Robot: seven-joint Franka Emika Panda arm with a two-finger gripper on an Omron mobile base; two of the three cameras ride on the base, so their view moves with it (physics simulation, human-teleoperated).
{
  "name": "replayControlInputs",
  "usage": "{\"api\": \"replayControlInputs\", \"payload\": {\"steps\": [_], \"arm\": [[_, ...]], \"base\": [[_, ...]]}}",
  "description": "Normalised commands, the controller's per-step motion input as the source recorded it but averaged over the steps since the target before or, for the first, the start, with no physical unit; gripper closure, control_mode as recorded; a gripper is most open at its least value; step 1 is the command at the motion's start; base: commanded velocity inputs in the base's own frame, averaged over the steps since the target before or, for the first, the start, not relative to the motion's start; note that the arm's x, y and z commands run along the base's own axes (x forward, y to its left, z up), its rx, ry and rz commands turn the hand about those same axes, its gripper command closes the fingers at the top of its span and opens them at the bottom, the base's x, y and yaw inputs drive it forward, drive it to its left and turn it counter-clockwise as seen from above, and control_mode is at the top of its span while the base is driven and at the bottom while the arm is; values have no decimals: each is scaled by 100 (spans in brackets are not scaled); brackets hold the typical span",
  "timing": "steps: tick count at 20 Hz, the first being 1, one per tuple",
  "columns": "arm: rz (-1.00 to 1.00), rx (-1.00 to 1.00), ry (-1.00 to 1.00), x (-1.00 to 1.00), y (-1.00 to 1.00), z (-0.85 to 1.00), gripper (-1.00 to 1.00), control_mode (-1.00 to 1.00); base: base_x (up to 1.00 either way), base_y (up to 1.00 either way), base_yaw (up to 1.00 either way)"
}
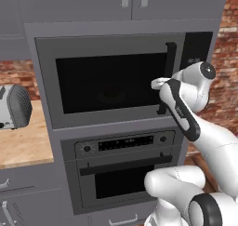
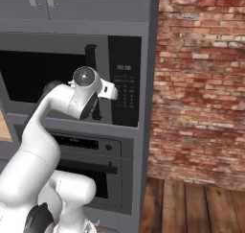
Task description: Retrieve the reheated potato from the microwave, then place the potato, cheese, and condiment on the cutting board.
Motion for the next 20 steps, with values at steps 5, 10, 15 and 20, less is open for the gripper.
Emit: {"api": "replayControlInputs", "payload": {"steps": [5,10,15,20], "arm": [[-3,0,0,61,13,-1,100,-100],[-1,1,0,58,11,0,100,-100],[0,5,0,5,30,0,100,-100],[0,1,4,-32,42,0,100,-100]], "base": [[0,0,0],[0,0,0],[0,0,0],[0,0,0]]}}
